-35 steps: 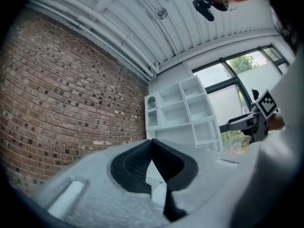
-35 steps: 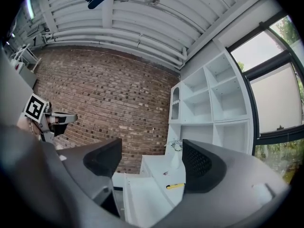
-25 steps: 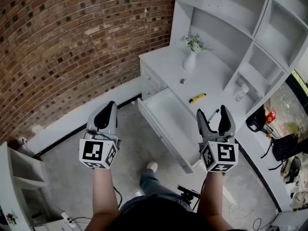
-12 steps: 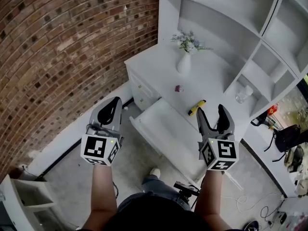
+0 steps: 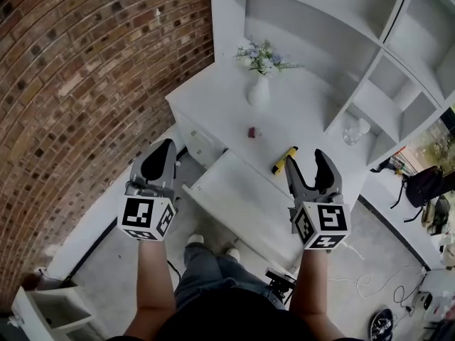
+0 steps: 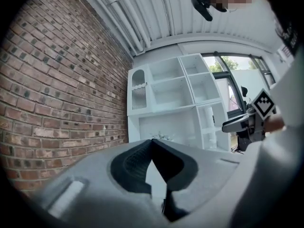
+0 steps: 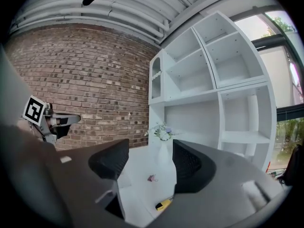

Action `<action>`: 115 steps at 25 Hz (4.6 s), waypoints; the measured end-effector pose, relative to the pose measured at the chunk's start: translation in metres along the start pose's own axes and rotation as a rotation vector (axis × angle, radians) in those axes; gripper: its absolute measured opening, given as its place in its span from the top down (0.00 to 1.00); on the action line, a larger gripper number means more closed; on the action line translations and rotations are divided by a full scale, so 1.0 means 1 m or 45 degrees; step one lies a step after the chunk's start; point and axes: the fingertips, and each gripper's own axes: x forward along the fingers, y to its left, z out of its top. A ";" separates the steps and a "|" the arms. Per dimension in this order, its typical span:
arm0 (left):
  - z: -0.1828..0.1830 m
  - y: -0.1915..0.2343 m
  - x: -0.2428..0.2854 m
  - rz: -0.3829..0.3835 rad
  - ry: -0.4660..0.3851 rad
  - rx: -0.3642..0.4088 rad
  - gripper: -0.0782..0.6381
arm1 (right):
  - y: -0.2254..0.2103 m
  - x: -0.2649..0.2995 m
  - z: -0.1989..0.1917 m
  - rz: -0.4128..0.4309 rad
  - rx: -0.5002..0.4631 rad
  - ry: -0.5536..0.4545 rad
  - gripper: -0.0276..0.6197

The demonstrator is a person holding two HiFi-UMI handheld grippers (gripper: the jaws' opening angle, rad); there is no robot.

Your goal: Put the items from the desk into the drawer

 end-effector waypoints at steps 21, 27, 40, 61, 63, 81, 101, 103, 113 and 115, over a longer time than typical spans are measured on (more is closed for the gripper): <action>-0.003 0.022 0.170 -0.407 -0.067 -0.025 0.88 | -0.046 0.033 0.004 -0.466 0.033 0.073 0.52; -0.011 0.026 0.203 -0.514 -0.061 -0.030 0.88 | -0.039 0.061 -0.007 -0.508 0.054 0.118 0.52; -0.063 0.046 0.249 -0.644 0.049 -0.075 0.88 | -0.028 0.181 -0.101 -0.350 0.156 0.429 0.59; -0.102 0.047 0.279 -0.734 0.121 -0.114 0.88 | -0.024 0.283 -0.274 -0.208 0.536 0.958 0.71; -0.107 0.048 0.278 -0.741 0.136 -0.083 0.88 | -0.023 0.287 -0.280 -0.208 0.593 0.955 0.73; -0.101 0.040 0.262 -0.741 0.116 -0.094 0.88 | 0.007 0.262 -0.213 -0.052 0.679 0.724 0.93; -0.076 0.016 0.225 -0.758 0.029 -0.106 0.89 | 0.037 0.166 -0.146 -0.180 0.540 0.550 0.93; -0.078 0.015 0.223 -0.759 0.031 -0.111 0.88 | 0.048 0.160 -0.158 -0.162 0.547 0.586 0.93; -0.092 0.014 0.217 -0.777 0.070 -0.110 0.88 | 0.101 0.137 -0.272 -0.076 0.820 0.831 0.93; -0.094 0.014 0.218 -0.778 0.077 -0.110 0.88 | 0.109 0.137 -0.285 -0.066 0.856 0.858 0.93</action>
